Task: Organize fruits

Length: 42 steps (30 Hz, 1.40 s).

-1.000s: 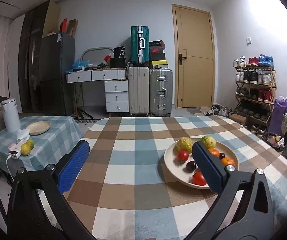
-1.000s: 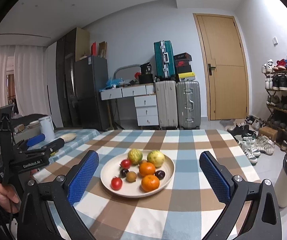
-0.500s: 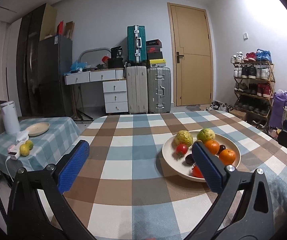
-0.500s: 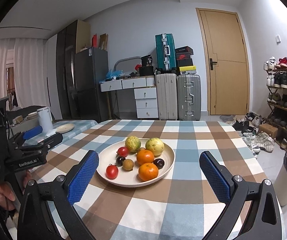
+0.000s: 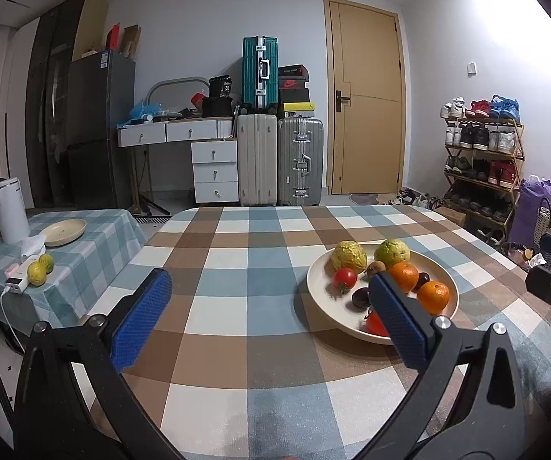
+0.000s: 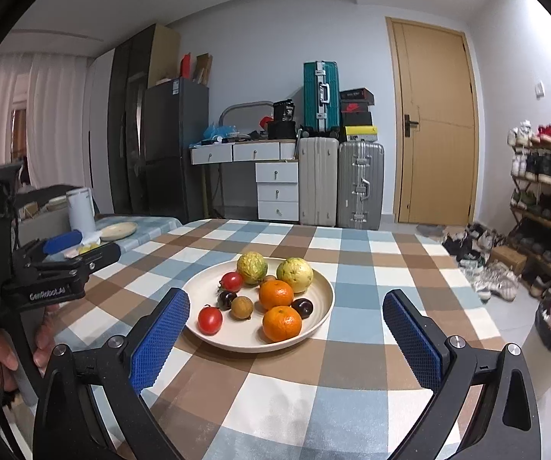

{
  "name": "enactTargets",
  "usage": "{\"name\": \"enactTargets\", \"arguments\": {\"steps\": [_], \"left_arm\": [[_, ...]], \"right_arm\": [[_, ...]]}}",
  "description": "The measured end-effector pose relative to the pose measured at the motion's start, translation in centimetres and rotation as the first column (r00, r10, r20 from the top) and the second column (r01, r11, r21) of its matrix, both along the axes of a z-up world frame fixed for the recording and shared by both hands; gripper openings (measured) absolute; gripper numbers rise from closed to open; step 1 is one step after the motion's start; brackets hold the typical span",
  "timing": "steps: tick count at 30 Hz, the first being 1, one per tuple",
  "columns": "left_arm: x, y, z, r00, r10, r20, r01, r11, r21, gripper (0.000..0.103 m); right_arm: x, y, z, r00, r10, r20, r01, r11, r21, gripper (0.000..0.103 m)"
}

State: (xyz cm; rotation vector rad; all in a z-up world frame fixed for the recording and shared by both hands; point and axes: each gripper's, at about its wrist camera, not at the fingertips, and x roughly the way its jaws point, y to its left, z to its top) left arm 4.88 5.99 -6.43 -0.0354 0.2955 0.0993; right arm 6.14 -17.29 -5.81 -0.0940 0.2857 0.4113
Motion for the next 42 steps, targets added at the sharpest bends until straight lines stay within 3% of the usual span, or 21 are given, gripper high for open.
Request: {"name": "enactTargets", "arguments": {"steps": [42], "left_arm": [[0.32,0.27,-0.18,1.000,-0.020,-0.004,0.020,1.000,0.001,0.103]], "right_arm": [[-0.12,-0.02,0.10,1.000,0.007,-0.002,-0.007,1.000,0.004,0.103]]}}
